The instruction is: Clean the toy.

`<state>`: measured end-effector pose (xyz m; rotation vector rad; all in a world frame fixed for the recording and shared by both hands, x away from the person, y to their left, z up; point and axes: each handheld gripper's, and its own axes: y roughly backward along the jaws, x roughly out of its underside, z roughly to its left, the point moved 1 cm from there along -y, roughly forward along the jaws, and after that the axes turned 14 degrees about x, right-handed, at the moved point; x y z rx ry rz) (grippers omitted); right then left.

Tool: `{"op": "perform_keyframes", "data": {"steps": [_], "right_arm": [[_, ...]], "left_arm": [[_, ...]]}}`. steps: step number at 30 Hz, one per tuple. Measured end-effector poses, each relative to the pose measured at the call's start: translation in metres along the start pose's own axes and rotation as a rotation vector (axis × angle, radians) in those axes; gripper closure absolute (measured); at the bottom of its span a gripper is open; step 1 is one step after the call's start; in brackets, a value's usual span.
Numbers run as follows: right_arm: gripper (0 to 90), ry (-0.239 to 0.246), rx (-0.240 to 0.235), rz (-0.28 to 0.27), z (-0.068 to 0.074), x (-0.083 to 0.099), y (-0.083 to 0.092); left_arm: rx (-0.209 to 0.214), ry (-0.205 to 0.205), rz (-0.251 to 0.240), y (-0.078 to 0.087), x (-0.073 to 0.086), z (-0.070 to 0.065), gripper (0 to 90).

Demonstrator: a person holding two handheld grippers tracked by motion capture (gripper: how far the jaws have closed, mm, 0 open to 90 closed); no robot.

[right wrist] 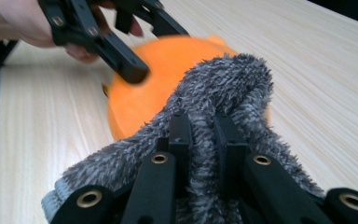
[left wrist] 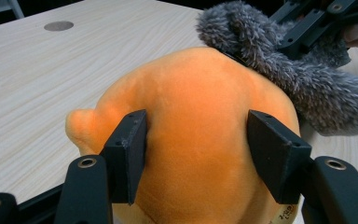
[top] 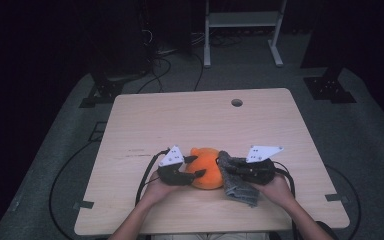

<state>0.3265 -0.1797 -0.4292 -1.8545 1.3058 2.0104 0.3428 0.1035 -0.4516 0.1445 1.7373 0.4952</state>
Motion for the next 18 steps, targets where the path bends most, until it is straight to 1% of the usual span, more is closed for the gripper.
{"op": "perform_keyframes", "data": {"steps": [4,6,7,8,10,12,14,15,16,18], "right_arm": [[79.1,-0.024,0.022,0.044,-0.008,0.014,0.006],[79.1,-0.030,0.019,0.056,-0.010,0.017,0.010],[79.1,-0.037,0.012,0.047,-0.010,0.017,0.012],[79.1,-0.057,-0.007,0.015,-0.010,0.014,0.015],[79.1,-0.075,-0.032,-0.031,-0.008,0.007,0.018],[79.1,-0.067,-0.058,-0.047,-0.005,-0.003,0.014],[79.0,-0.053,-0.064,-0.052,-0.002,-0.010,0.008],[79.0,-0.049,-0.070,-0.042,-0.001,-0.012,0.004],[79.1,-0.047,-0.075,-0.030,0.000,-0.012,-0.001],[79.1,-0.057,-0.086,-0.017,-0.001,-0.009,-0.004]], "left_arm": [[-0.001,-0.013,0.008,0.000,0.000,-0.001,39.5],[-0.016,-0.040,0.029,0.001,0.000,-0.002,39.5],[-0.025,-0.062,0.041,0.000,0.001,-0.004,39.5],[-0.031,-0.075,0.048,0.000,0.001,-0.006,39.5],[-0.040,-0.094,0.063,-0.001,0.000,-0.009,39.6],[-0.039,-0.109,0.070,-0.002,0.000,-0.012,39.8],[-0.029,-0.121,0.081,-0.001,0.001,-0.013,40.6],[-0.025,-0.124,0.086,0.000,0.002,-0.014,41.0],[-0.022,-0.127,0.091,0.000,0.003,-0.014,41.7],[-0.004,-0.125,0.090,0.002,0.005,-0.013,42.3]]}}
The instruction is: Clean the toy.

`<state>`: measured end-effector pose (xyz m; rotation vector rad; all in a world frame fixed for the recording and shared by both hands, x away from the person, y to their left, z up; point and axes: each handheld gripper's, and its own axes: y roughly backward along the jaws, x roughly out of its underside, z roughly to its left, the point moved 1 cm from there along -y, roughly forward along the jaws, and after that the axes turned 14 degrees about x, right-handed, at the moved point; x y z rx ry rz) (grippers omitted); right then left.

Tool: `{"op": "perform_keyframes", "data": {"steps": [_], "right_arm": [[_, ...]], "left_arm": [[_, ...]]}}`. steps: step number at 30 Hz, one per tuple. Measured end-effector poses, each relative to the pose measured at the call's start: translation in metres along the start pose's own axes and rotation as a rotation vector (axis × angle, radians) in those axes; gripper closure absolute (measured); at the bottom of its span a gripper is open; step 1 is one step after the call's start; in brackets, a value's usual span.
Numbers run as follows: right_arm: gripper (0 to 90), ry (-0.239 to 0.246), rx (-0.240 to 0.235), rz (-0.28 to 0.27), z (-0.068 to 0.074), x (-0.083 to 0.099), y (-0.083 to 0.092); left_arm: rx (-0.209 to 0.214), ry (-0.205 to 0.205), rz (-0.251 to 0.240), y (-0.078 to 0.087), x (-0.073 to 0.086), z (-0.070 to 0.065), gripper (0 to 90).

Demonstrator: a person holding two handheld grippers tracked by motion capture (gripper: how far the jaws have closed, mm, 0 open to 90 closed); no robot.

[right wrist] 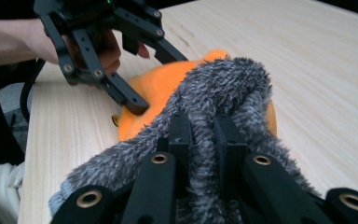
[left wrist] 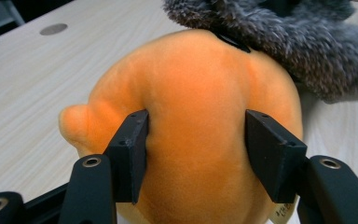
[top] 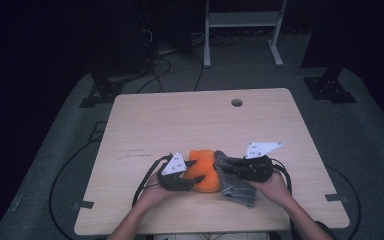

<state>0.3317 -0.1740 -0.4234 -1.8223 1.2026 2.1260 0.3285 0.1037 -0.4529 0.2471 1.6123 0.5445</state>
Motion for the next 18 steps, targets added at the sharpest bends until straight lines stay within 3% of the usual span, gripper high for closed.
{"op": "perform_keyframes", "data": {"steps": [4,8,13,15,18], "right_arm": [[79.1,-0.003,0.025,0.033,-0.005,0.014,0.006],[79.0,-0.038,0.053,0.099,-0.014,0.034,0.013],[79.0,-0.045,0.015,0.009,-0.008,0.020,0.021],[79.0,-0.027,-0.010,-0.023,0.000,0.007,0.016],[79.0,-0.004,-0.015,-0.028,0.006,-0.003,0.007]], "left_arm": [[0.009,0.006,-0.001,0.001,0.000,-0.001,42.3],[-0.007,-0.013,0.017,0.001,-0.001,-0.004,42.2],[-0.011,-0.015,0.019,0.000,-0.001,-0.004,42.2],[-0.012,-0.012,0.024,0.000,-0.002,-0.004,42.2],[-0.005,-0.012,0.027,0.001,-0.003,-0.006,42.1]]}}
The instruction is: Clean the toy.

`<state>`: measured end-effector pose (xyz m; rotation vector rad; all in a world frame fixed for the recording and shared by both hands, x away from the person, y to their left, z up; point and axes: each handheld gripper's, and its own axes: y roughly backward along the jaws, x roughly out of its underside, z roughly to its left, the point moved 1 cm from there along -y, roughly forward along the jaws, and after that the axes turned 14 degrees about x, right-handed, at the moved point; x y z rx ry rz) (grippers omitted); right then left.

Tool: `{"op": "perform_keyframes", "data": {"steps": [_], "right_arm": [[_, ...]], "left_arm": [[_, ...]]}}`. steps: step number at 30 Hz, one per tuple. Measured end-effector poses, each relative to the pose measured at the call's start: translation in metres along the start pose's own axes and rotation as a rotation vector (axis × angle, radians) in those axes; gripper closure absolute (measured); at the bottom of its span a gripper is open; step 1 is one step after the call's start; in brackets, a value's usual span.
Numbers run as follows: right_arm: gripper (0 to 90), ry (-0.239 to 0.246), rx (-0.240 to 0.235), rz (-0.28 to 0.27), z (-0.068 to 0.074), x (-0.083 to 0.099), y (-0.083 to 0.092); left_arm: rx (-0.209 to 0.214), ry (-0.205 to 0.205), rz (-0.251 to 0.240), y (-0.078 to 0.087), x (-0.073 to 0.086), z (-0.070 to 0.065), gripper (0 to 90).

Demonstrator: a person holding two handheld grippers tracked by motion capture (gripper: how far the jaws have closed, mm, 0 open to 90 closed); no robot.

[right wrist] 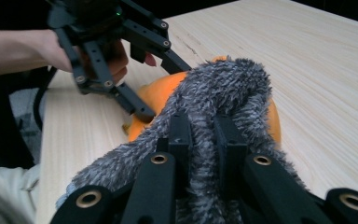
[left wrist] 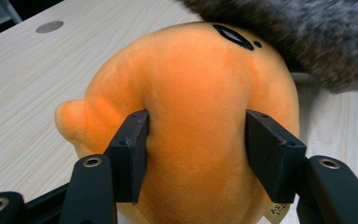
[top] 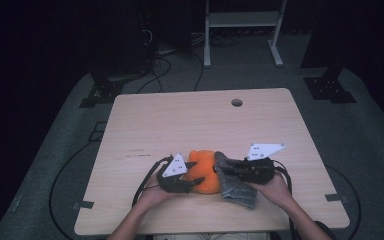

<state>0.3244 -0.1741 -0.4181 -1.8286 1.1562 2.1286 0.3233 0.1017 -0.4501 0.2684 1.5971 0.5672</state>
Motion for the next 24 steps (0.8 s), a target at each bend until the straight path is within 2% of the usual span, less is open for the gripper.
{"op": "perform_keyframes", "data": {"steps": [1,2,4,5,7,8,9,10,12,15,18,20,22,24], "right_arm": [[79.0,0.008,-0.002,0.010,0.001,-0.001,-0.004],[79.1,0.014,-0.009,0.025,0.001,0.001,-0.008],[79.1,0.025,-0.006,0.032,0.002,0.003,-0.009],[79.1,0.040,-0.007,0.038,0.003,0.003,-0.008],[79.2,0.062,-0.010,0.042,0.005,0.005,-0.007],[79.1,0.061,-0.009,0.044,0.005,0.006,-0.007],[79.1,0.057,-0.006,0.043,0.005,0.007,-0.006],[79.2,0.052,0.000,0.039,0.004,0.009,-0.006],[79.2,0.033,-0.002,0.047,0.000,0.015,-0.004],[79.2,0.017,0.004,0.082,-0.006,0.023,0.001],[79.2,-0.002,0.032,0.117,-0.012,0.030,0.010],[79.1,-0.039,0.013,0.107,-0.014,0.032,0.014],[79.1,-0.068,-0.003,0.095,-0.015,0.032,0.015],[79.1,-0.079,-0.002,0.088,-0.019,0.029,0.013]], "left_arm": [[0.027,0.023,-0.016,0.002,-0.002,0.001,40.1],[0.045,0.039,-0.029,0.004,-0.003,0.002,33.5],[0.074,0.098,-0.083,0.008,-0.008,0.007,21.2],[0.058,0.116,-0.102,0.009,-0.010,0.010,18.3],[0.022,0.143,-0.064,0.004,-0.010,0.017,11.4],[0.030,0.164,-0.058,0.001,-0.008,0.020,10.3],[0.042,0.187,-0.058,-0.001,-0.005,0.022,11.1],[0.037,0.186,-0.061,-0.001,-0.004,0.022,14.4],[0.030,0.159,-0.053,0.000,-0.004,0.018,21.4],[0.008,0.120,-0.044,-0.002,-0.004,0.010,26.4],[-0.026,0.112,-0.044,-0.003,-0.005,0.007,32.6],[-0.055,0.099,-0.050,-0.004,-0.007,0.003,36.7],[-0.074,0.107,-0.070,-0.005,-0.008,0.002,40.7],[-0.084,0.134,-0.101,-0.005,-0.009,0.003,46.1]]}}
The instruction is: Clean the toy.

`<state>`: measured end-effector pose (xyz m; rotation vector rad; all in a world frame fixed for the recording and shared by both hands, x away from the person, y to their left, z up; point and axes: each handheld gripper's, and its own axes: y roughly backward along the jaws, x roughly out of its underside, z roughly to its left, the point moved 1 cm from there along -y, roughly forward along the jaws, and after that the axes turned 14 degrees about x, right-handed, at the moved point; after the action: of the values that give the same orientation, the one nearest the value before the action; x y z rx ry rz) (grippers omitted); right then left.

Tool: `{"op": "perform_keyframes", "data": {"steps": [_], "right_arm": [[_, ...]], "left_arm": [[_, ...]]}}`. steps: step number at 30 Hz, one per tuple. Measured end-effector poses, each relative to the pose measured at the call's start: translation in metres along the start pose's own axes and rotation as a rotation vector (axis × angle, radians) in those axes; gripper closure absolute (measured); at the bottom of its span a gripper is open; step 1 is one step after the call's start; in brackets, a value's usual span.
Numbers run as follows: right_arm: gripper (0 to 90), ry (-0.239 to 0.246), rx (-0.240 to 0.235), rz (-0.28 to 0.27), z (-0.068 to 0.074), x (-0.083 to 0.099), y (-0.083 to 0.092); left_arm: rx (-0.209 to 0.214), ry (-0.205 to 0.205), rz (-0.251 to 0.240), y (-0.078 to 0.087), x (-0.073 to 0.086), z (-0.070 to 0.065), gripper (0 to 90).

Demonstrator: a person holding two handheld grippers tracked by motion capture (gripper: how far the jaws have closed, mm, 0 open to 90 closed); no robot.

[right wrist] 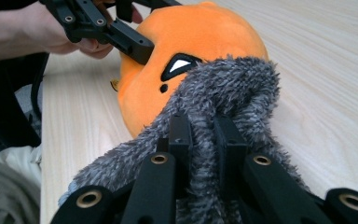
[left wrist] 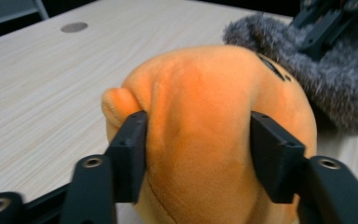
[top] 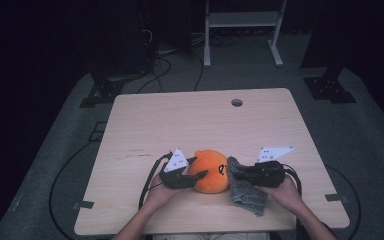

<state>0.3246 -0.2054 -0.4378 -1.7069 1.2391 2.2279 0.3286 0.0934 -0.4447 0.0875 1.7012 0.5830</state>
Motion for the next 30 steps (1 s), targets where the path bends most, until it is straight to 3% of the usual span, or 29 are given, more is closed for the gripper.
{"op": "perform_keyframes", "data": {"steps": [3,5,8,10,12,14,17,18,21,22,24,30], "right_arm": [[79.2,-0.009,0.006,-0.008,-0.003,-0.004,0.000],[79.3,-0.014,0.019,-0.042,-0.005,-0.011,0.003],[79.3,0.014,0.032,-0.080,0.000,-0.025,0.002],[79.3,0.028,0.048,-0.084,0.002,-0.034,-0.004],[79.6,0.038,0.070,-0.060,0.000,-0.036,-0.013],[79.7,0.033,0.046,-0.031,-0.002,-0.031,-0.019],[79.7,0.067,0.039,-0.015,0.003,-0.025,-0.018],[79.8,0.081,0.044,-0.010,0.005,-0.023,-0.018],[79.7,0.088,0.043,-0.014,0.007,-0.016,-0.013],[79.8,0.089,0.044,-0.014,0.007,-0.015,-0.013],[79.8,0.083,0.044,-0.004,0.006,-0.011,-0.010],[79.6,0.036,0.052,0.058,-0.012,0.003,0.003]], "left_arm": [[-0.010,0.043,-0.053,0.001,-0.002,0.004,49.8],[-0.052,0.065,-0.092,-0.002,-0.004,0.004,50.6],[-0.113,0.050,-0.115,-0.012,-0.006,0.000,50.2],[-0.125,0.030,-0.119,-0.017,-0.005,-0.005,49.0],[-0.114,0.009,-0.102,-0.016,-0.002,-0.012,46.2],[-0.076,0.021,-0.087,-0.012,-0.001,-0.012,36.6],[-0.021,0.090,-0.148,-0.003,-0.005,-0.002,21.0],[-0.008,0.137,-0.158,-0.003,-0.006,0.004,16.9],[0.030,0.197,-0.081,-0.013,-0.004,0.012,13.3],[0.039,0.198,-0.074,-0.015,-0.002,0.013,15.9],[0.011,0.133,-0.053,-0.015,-0.001,0.008,26.2],[0.033,0.072,-0.035,-0.012,0.002,0.004,35.2]]}}
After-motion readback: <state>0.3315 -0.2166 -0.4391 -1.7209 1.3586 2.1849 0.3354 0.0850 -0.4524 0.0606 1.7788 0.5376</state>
